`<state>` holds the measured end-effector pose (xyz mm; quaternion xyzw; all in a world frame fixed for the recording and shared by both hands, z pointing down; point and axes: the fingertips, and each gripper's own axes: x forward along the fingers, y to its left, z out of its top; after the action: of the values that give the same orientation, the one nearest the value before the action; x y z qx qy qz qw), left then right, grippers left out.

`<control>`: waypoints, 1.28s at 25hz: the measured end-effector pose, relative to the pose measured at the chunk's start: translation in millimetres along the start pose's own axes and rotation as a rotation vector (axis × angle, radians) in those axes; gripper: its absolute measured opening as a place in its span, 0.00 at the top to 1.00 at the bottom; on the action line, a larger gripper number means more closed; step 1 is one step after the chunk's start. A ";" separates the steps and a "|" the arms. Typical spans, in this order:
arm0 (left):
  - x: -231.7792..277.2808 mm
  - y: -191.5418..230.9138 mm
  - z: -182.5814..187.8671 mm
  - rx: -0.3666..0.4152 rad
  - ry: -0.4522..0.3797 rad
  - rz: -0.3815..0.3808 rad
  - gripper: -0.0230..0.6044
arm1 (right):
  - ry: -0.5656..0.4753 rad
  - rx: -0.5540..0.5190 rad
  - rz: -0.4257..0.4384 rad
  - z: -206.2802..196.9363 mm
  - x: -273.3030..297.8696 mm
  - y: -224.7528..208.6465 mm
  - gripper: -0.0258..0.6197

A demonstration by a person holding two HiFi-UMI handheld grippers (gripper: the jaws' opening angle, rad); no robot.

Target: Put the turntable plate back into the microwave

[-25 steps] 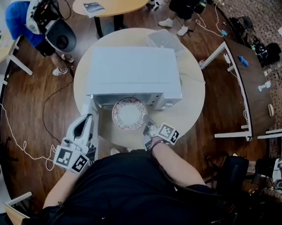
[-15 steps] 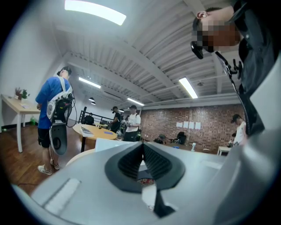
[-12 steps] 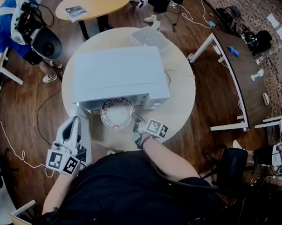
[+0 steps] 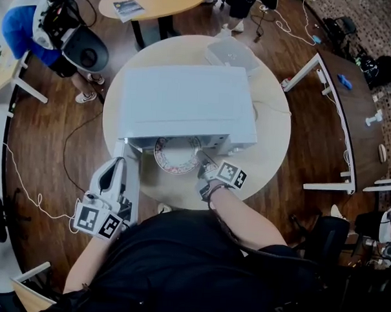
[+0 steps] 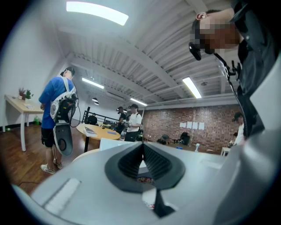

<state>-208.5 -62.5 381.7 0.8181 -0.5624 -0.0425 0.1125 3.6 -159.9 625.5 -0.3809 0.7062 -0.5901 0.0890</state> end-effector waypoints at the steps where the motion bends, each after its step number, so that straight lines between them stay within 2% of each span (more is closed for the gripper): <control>1: 0.8 0.8 0.5 0.003 -0.001 0.002 0.96 | 0.003 -0.004 0.000 2.5 2.6 1.3 0.93; 8: 0.2 15.9 -1.4 -0.002 0.007 0.020 0.96 | 0.002 -0.007 -0.011 9.4 16.8 2.8 0.93; 17: -2.7 15.8 -6.0 0.005 0.016 0.041 0.96 | 0.000 0.006 -0.019 15.5 23.8 -0.1 0.93; 23: 1.4 3.2 -8.1 0.016 0.015 0.005 0.96 | -0.004 0.003 -0.032 23.5 22.1 -2.9 0.93; 32: 0.1 3.5 -9.4 0.028 0.021 0.017 0.96 | 0.003 -0.007 -0.035 22.6 42.0 -0.9 0.93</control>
<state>-209.9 -62.5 391.7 0.8151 -0.5687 -0.0250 0.1074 -12.1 -204.2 633.4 -0.3927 0.7016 -0.5896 0.0763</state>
